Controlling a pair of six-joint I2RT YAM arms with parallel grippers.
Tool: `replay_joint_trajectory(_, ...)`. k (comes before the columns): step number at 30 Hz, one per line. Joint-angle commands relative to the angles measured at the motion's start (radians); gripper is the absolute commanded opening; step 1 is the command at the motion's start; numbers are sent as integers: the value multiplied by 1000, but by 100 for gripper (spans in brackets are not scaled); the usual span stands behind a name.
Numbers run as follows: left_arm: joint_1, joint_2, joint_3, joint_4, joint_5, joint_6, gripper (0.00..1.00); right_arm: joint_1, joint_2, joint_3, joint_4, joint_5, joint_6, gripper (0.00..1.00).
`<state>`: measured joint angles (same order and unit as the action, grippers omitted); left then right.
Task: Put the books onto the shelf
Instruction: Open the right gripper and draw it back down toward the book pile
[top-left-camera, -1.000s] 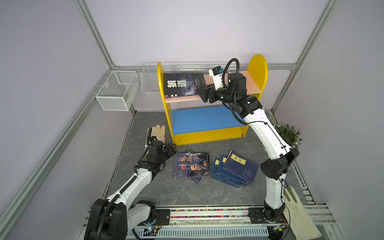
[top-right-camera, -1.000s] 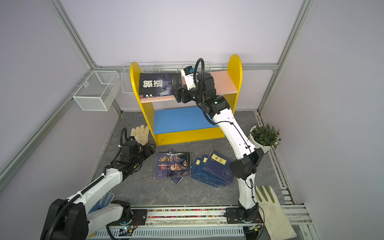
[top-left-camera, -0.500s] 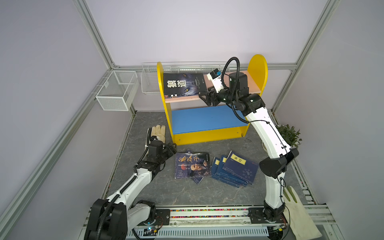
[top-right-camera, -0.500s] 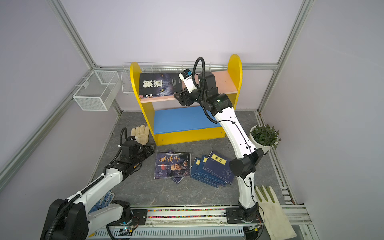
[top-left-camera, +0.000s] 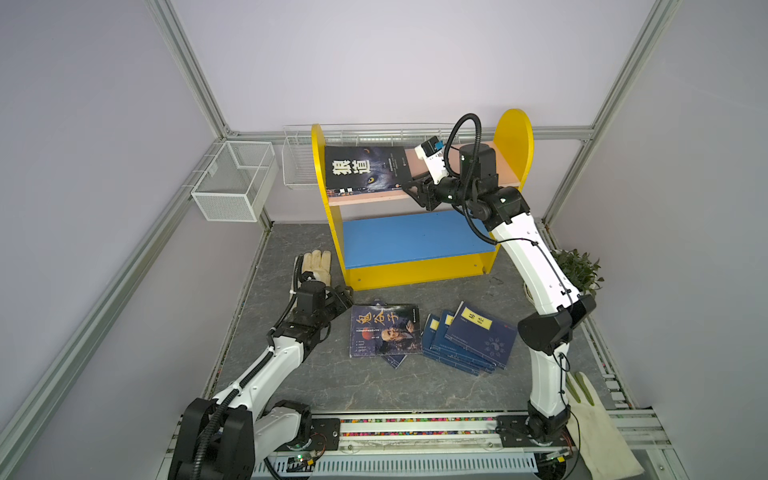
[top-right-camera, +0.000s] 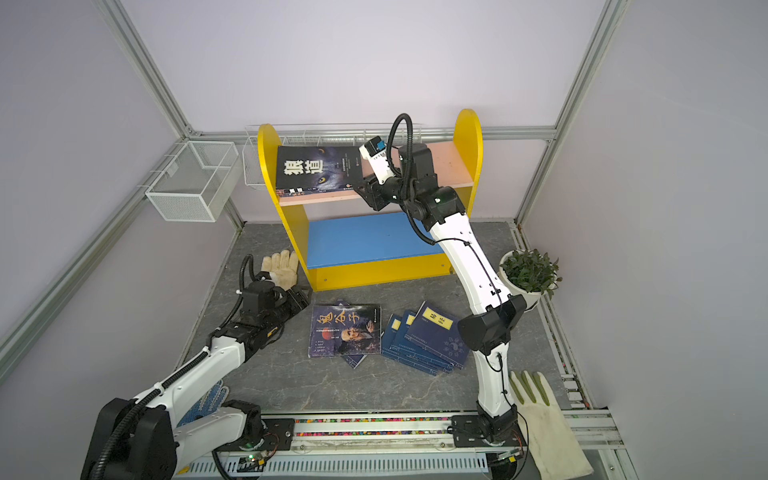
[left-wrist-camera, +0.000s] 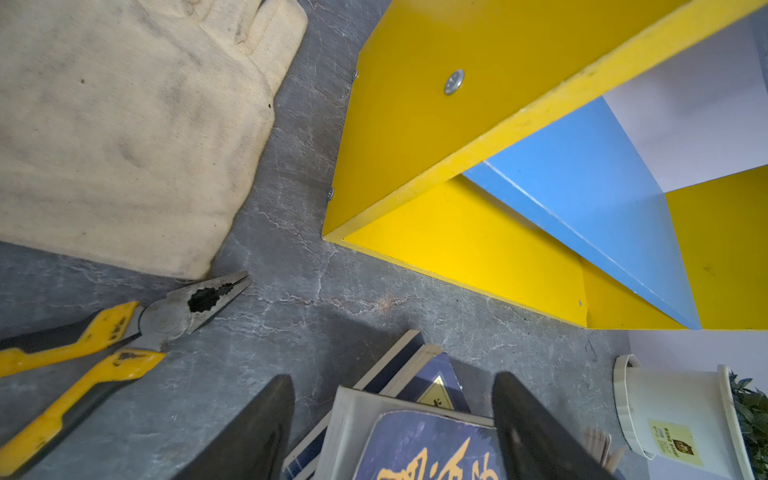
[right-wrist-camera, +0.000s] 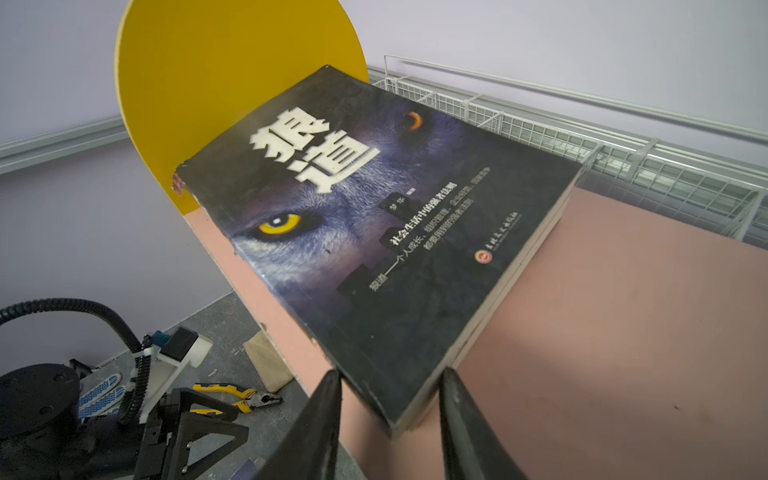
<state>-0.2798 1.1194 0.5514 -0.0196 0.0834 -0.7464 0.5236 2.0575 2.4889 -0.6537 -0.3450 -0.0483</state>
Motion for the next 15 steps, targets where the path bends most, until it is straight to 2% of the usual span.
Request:
replay_joint_trajectory(1,3,-6,-1,17,5,15,76,34,35,-33,-76,-81,4,35)
replay_joint_trajectory(5,3,-10,-2,16,3,16,76,38,16,-60,-58,-80,4,33)
replay_joint_trajectory(8,3,-17,-4,14,4,23,76,39,-4,-81,-44,-69,4,35)
replay_joint_trajectory(9,3,-19,-4,12,5,27,76,39,-14,-92,-37,-56,5,38)
replay_joint_trajectory(12,3,-22,9,-18,12,65,76,39,-83,-162,26,20,11,58)
replay_joint_trajectory(15,3,-27,19,-58,21,98,76,41,-219,-331,168,152,14,76)
